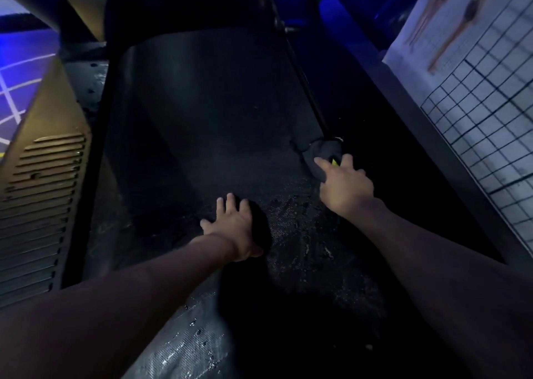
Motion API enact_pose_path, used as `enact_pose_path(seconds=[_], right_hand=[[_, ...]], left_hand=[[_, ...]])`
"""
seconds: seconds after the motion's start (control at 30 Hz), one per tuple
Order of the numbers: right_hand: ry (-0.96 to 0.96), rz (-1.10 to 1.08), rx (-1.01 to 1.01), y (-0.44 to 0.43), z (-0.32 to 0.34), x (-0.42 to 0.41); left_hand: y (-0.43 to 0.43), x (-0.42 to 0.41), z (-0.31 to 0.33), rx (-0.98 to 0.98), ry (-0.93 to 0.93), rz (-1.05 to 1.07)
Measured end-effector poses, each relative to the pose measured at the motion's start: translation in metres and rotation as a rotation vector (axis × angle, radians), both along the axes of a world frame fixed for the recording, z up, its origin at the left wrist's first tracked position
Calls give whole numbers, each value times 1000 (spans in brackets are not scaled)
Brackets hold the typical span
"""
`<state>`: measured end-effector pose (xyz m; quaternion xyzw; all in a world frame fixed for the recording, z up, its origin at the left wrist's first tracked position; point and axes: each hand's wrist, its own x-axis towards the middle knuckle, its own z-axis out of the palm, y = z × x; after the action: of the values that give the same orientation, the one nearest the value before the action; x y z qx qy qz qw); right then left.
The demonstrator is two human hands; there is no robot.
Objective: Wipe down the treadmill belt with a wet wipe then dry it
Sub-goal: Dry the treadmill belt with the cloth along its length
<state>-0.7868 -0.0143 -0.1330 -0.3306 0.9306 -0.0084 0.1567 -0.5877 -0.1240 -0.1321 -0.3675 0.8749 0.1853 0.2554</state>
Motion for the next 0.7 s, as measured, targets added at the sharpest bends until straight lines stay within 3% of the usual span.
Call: enact_pose_path(seconds=[0.27,0.37,0.7], right_hand=[[-137,-17,-94,-11,-2,40],[-159,23,-118,-28,-1,68],[-195,186,-72,-107,0,163]], left_hand=[[-18,43,-5,-51,203,61],[-19,62,2,-152,105,-5],[-37,146,12,-194,29,164]])
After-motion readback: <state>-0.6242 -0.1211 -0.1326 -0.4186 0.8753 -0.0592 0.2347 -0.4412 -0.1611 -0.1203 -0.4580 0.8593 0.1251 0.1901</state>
